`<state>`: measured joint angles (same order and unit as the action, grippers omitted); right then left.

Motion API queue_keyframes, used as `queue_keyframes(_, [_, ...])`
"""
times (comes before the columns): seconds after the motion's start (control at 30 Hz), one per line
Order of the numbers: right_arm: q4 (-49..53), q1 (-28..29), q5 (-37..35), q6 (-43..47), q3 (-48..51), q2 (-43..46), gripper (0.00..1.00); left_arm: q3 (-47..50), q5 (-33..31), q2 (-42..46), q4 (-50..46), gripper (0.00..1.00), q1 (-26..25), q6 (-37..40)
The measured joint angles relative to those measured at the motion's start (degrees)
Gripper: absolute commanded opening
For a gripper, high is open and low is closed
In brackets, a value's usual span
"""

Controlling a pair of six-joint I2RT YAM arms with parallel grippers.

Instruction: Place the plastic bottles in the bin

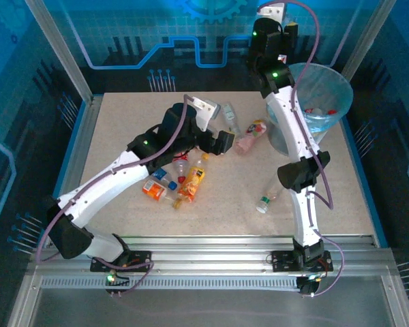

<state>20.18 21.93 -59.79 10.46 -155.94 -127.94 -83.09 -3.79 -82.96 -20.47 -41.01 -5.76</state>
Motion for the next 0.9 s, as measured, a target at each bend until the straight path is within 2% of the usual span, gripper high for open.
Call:
queue_keyframes(0.3, [-3.1, -2.7, 0.2, 2.3, -0.1, 0.0, 0.57, -1.6, 1.7, -3.9, 0.1, 0.99, 0.4, -0.3])
queue_keyframes(0.57, [-3.6, -6.8, -0.7, 2.9, 0.5, 0.0, 0.63, -5.4, 3.3, -6.3, 0.3, 0.99, 0.5, -0.5])
queue_keyframes(0.7, [-3.5, -6.9, -1.3, 3.3, 1.3, 0.0, 0.7, -5.6, 3.6, -6.9, 0.3, 0.99, 0.5, -1.3])
queue_keyframes(0.8, [-3.5, -6.6, -1.4, 3.8, 1.4, 0.0, 0.81, -5.6, 3.6, -7.2, 0.2, 0.99, 0.5, -1.6])
queue_keyframes(0.9, [-3.3, -6.5, -1.6, 3.6, 1.4, 0.0, 0.84, -5.6, 3.6, -7.2, 0.2, 0.99, 0.5, -1.8])
